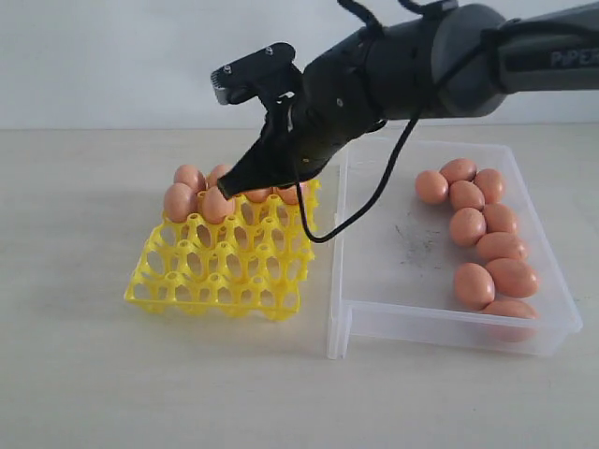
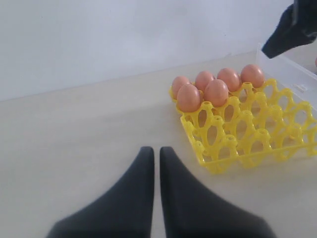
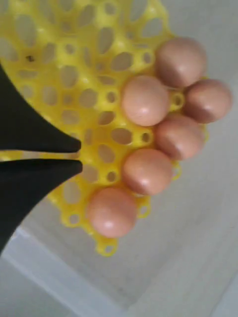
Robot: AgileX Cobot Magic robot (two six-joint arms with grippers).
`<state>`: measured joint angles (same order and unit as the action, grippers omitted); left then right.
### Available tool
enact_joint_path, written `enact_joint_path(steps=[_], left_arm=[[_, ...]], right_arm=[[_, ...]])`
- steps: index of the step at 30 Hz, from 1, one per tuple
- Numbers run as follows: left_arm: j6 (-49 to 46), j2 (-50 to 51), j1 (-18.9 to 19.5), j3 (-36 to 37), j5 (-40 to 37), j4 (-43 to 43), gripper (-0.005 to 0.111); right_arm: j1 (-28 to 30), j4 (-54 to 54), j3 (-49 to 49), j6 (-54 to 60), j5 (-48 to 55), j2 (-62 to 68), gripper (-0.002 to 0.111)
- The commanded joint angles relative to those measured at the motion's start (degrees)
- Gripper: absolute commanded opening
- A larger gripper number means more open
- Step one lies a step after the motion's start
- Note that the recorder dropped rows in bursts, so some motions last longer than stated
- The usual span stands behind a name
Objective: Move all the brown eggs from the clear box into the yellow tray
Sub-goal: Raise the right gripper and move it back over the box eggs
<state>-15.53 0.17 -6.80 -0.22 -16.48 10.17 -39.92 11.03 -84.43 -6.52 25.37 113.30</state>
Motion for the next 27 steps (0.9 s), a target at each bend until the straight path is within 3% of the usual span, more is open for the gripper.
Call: enact_joint_path(steps=[1,5,12,19,24,27], left_arm=[[-0.01,-0.17,-0.34,0.22,0.23,-0.09,0.004],[-0.01,-0.17,-0.34,0.22,0.23,-0.09,0.004],[-0.01,-0.17,-0.34,0.22,0.23,-0.09,0.004],[-0.01,-0.17,-0.34,0.22,0.23,-0.09,0.004],[-0.01,-0.17,-0.34,0.22,0.23,-0.09,0.004],[-0.01,-0.17,-0.34,0.22,0.23,-0.09,0.004]], right_arm=[[0.21,-0.01,-0.24,4.97,12.93,-4.15,0.000],[2.39,2.24,-0.24,4.05,18.70,-6.48,0.000],[12.26,1.94,0.56,-0.75,27.82,-7.36,0.000],[19.74,1.94,8.61,-8.24,19.15,-7.46,0.000],[21.65,1.85,9.43,-9.60,17.81,-7.46,0.001],[21.65,2.01,9.43,-9.38,16.52,-7.46,0.012]])
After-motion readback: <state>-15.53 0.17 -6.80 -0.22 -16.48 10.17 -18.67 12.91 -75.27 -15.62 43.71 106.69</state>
